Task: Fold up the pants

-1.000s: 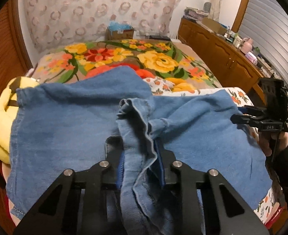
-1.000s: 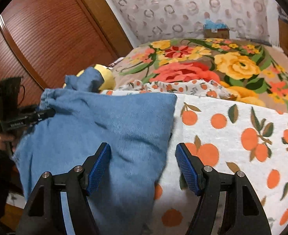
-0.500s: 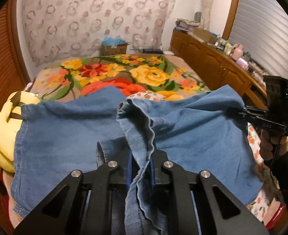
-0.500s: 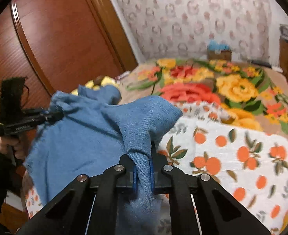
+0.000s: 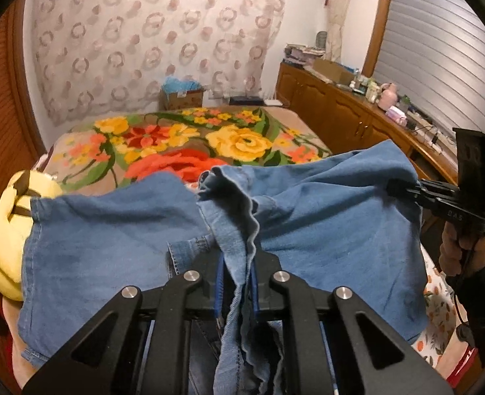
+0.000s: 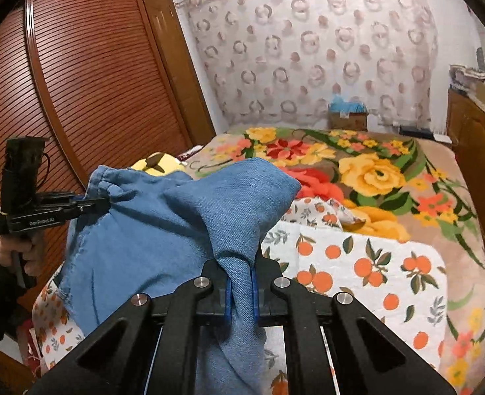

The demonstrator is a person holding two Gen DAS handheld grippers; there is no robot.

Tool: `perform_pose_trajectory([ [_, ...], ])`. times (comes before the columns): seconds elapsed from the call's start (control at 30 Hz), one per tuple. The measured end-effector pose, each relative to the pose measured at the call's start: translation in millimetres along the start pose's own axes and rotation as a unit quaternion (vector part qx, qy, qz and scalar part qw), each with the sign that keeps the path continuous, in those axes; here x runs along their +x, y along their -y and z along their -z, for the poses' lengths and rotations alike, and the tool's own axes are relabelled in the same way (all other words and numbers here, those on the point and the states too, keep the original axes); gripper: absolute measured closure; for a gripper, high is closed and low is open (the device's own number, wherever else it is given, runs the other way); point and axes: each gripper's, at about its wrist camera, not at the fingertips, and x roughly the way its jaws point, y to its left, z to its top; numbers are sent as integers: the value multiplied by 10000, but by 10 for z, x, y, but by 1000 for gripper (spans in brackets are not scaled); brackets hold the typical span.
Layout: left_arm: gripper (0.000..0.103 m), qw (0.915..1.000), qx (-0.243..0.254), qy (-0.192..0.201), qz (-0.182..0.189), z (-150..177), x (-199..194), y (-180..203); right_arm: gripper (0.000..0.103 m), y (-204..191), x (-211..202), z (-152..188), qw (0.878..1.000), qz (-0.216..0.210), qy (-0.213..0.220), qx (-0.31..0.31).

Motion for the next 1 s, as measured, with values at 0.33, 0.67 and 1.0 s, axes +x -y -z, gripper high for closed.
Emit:
perform_pose_trajectory([
  [0.33,87,9984,163,-503,178,-78,592,262,95,215,48,130,9958,598,-610,323],
  [0.67,69,9929,309,-1121,-232,54,954,173,95,414,348,280,9918,826,-924,308],
  [1.0,65,9892,232,-1439,-156,131,1111,202,95,460,455,285,9917,838,-930,278],
])
